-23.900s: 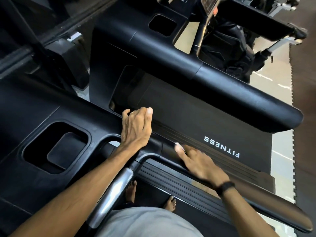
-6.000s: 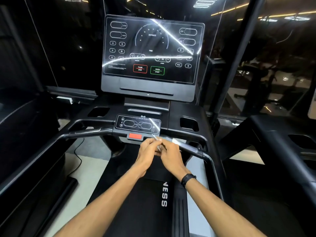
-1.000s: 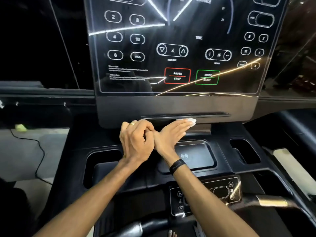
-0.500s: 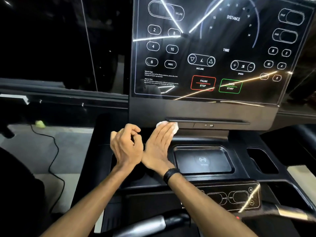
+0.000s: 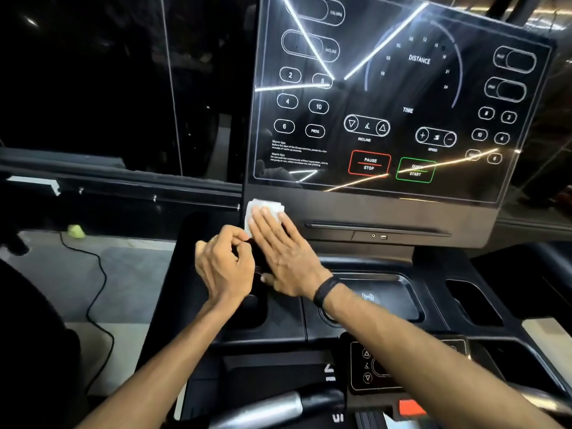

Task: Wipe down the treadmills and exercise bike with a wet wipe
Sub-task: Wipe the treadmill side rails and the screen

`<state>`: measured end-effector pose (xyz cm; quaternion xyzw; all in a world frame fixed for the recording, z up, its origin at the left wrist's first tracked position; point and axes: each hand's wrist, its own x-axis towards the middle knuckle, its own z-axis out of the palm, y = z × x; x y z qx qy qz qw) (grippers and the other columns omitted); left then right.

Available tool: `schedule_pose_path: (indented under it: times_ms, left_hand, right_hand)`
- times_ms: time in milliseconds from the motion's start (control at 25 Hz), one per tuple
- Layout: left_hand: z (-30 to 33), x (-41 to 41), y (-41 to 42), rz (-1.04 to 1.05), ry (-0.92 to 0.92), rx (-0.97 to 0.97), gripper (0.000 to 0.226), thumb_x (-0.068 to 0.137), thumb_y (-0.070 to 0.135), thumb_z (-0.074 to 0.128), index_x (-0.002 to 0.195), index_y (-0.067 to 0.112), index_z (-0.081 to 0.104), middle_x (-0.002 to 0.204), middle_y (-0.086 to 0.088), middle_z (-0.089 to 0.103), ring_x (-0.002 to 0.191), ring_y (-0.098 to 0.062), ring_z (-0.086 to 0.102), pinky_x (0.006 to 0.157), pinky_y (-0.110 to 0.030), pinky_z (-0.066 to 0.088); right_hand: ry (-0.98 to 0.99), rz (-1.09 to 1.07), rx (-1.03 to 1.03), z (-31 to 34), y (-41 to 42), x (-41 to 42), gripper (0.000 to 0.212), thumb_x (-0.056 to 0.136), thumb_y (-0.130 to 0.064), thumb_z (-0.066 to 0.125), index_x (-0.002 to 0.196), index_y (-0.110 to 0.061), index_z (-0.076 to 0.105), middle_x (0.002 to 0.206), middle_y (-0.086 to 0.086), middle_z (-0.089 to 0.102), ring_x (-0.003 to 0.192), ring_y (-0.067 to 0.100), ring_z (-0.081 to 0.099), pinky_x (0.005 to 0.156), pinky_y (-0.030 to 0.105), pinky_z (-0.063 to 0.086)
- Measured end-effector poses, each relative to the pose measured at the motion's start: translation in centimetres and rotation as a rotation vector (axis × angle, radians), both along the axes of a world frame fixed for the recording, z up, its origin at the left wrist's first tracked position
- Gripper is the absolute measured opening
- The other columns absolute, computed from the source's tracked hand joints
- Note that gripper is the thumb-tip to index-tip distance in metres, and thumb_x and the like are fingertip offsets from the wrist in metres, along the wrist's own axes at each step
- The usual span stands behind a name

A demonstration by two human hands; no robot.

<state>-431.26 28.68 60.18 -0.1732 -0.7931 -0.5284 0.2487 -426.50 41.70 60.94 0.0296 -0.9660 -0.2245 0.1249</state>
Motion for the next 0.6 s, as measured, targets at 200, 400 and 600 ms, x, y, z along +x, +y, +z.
schedule_pose_path:
  times_ms: [200,400,600]
  left_hand:
    - [1.2,-0.4,-0.5,0.014,-0.028,0.016,0.026,0.081,0.022,0.039,0.072,0.017,0.063,0.051,0.016,0.04,0.048,-0.006,0.036,0.072,-0.035,0.034]
    - [1.2,-0.6,-0.6,0.01,-0.056,0.014,0.02,0.082,0.016,0.048,0.068,0.02,0.062,0.048,0.017,0.039,0.048,-0.001,0.038,0.074,-0.033,0.033]
    - [1.6,-0.9,-0.3,-0.002,-0.027,-0.012,0.02,0.08,0.015,0.047,0.066,0.016,0.062,0.048,0.016,0.036,0.048,-0.001,0.033,0.07,-0.033,0.032]
  right_hand:
    - [-0.155,0.162,0.281,0.5,1.1,-0.7,0.115,0.088,-0.076,0.038,0.155,-0.001,-0.017,0.164,0.018,-0.019,0.153,0.031,-0.018,0.125,0.047,-0.003]
    - [0.045,0.151,0.044,3.4,2.0,-3.1,0.097,0.097,-0.069,0.033,0.158,0.001,0.007,0.167,0.019,0.0,0.155,0.032,-0.004,0.125,0.049,0.008]
    - [-0.11,0.354,0.184,2.5,3.8,-0.8,0.088,0.1,-0.068,0.023,0.159,-0.004,0.013,0.167,0.014,0.008,0.156,0.024,0.0,0.126,0.049,0.005]
